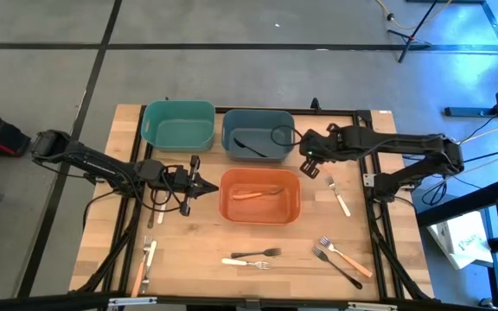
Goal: Sort silverware by color (type)
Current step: Put the orange fork into the orange bin
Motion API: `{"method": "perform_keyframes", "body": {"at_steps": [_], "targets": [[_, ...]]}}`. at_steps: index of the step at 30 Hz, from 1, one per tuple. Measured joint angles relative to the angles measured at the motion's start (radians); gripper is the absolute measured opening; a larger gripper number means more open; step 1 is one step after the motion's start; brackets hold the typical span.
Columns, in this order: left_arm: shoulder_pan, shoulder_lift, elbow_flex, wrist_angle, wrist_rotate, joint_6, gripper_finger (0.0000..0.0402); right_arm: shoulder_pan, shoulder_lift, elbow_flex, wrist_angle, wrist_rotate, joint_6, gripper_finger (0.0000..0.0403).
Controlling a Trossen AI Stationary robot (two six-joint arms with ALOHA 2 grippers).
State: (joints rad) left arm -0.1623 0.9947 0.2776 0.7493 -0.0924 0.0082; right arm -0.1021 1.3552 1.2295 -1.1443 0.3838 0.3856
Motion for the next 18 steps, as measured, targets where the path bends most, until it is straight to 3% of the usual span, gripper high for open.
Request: {"method": "perform_keyframes", "body": {"at_steps": [13, 18], "targets": [[0.0, 0.0, 0.0, 0.0, -0.003, 0.0, 0.0006, 0.137, 0.002, 0.145, 0.161, -0.003, -0.084, 0.0], [0.0, 0.0, 0.0, 0.0, -0.003, 0.0, 0.0006, 0.171, 0.002, 0.154, 0.25, -0.05, -0.127, 0.0]]}}
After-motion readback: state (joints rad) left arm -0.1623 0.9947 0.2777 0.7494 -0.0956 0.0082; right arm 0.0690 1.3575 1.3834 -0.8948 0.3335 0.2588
